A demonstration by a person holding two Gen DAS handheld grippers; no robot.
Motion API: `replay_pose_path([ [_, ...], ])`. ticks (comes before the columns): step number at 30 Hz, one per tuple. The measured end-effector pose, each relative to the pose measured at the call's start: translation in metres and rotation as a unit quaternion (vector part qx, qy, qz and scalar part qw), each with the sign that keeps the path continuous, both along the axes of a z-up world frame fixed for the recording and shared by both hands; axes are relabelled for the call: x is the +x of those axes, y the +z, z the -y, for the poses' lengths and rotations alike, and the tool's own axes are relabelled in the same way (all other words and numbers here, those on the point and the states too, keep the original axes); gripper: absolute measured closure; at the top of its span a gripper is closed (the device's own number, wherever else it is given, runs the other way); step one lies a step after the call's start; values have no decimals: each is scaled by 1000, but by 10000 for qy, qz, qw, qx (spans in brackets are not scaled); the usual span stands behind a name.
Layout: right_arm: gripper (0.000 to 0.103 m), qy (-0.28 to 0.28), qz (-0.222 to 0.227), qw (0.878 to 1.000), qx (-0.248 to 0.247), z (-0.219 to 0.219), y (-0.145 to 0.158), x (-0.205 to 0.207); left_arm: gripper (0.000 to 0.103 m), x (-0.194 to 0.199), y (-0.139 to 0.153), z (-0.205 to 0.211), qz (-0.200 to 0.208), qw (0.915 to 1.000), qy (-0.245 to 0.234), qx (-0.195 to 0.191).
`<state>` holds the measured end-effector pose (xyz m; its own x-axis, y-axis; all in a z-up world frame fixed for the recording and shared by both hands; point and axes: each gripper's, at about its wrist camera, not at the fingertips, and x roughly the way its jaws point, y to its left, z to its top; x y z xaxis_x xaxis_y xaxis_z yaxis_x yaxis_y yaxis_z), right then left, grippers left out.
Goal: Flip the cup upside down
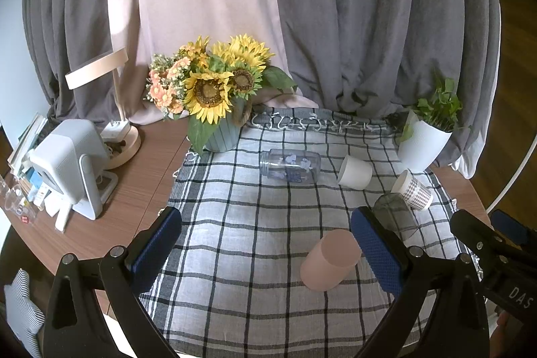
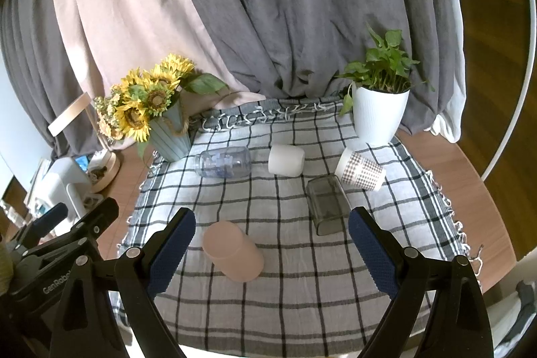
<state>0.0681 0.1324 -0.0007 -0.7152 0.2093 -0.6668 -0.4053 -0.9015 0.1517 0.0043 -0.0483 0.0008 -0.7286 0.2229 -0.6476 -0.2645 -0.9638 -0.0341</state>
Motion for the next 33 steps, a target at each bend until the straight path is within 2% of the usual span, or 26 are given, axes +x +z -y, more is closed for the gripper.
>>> replay_pose_path([
  [33,10,-20,17,10000,-16,-5,0,-2,0,-7,-5,-2,66,10000,-41,-31],
])
